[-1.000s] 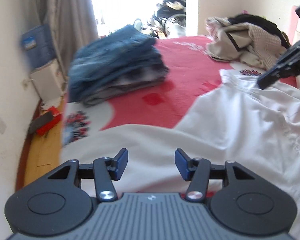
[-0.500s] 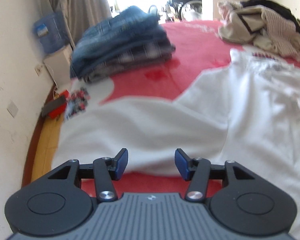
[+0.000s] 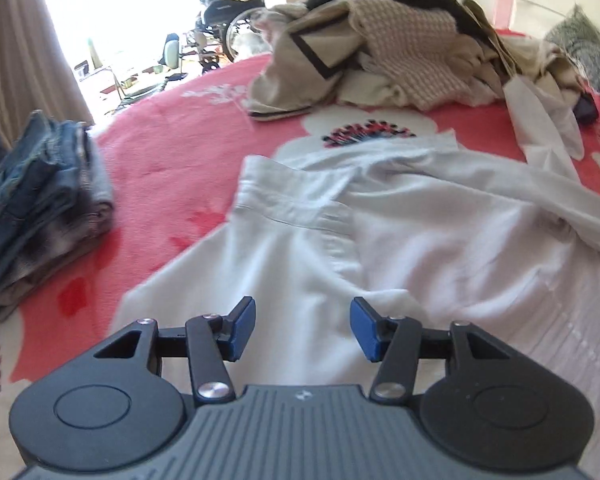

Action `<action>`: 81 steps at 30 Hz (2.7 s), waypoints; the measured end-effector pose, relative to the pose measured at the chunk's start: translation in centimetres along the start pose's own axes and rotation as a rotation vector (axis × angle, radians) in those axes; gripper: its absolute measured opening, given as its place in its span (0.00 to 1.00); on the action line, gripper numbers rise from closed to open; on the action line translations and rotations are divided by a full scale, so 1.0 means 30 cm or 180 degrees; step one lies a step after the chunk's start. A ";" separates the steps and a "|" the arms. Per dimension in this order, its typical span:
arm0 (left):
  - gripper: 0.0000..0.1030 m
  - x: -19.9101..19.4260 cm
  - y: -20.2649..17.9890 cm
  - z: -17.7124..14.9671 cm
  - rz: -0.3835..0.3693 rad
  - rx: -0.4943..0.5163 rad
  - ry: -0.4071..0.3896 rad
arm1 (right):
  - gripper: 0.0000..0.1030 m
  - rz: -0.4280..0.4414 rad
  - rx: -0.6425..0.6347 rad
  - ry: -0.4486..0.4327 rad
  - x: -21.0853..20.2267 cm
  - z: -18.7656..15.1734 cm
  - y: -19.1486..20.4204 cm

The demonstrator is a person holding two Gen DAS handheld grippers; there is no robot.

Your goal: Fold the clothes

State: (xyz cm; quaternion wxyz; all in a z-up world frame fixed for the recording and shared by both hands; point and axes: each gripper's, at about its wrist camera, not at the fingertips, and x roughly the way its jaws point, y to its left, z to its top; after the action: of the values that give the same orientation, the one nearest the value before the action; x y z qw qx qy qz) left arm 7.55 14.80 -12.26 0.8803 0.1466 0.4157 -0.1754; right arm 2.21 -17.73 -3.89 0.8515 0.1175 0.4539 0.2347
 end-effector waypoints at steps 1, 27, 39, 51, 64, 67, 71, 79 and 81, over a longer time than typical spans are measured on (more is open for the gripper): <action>0.51 0.002 -0.020 -0.012 -0.0020 0.0000 -0.0032 | 0.18 0.0112 0.0065 0.0014 0.050 0.030 0.008; 0.53 0.092 -0.120 -0.110 -0.0195 0.0201 -0.0221 | 0.03 0.0290 -0.0077 -0.0076 0.696 0.346 0.129; 0.57 0.095 -0.123 -0.124 -0.0183 0.0225 -0.0250 | 0.10 0.0378 0.0222 -0.0029 0.691 0.347 0.081; 0.57 0.114 -0.105 -0.120 -0.0222 0.0179 -0.0262 | 0.00 0.0375 -0.0313 -0.0010 0.722 0.317 0.155; 0.59 0.112 -0.116 -0.114 -0.0183 0.0222 -0.0271 | 0.14 -0.0627 -0.1509 -0.0107 0.805 0.270 0.263; 0.60 0.111 -0.119 -0.113 -0.0167 0.0236 -0.0278 | 0.24 -0.0571 -0.1156 -0.0160 0.719 0.308 0.228; 0.61 0.108 -0.115 -0.101 -0.0116 0.0150 -0.0301 | 0.31 -0.0234 -0.0451 -0.0273 0.509 0.352 0.118; 0.61 0.033 -0.071 -0.063 0.0004 -0.0293 -0.0411 | 0.40 -0.0238 0.0393 -0.0407 -0.028 0.199 -0.122; 0.61 -0.011 -0.076 -0.054 -0.0018 -0.0336 -0.0456 | 0.42 -0.0362 0.0531 -0.0431 -0.156 0.114 -0.174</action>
State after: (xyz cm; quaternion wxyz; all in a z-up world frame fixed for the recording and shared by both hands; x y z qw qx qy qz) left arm 5.27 13.47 -13.23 0.9138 0.0859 0.3607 -0.1658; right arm 4.34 -24.55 -0.77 0.8794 0.1776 0.4193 0.1391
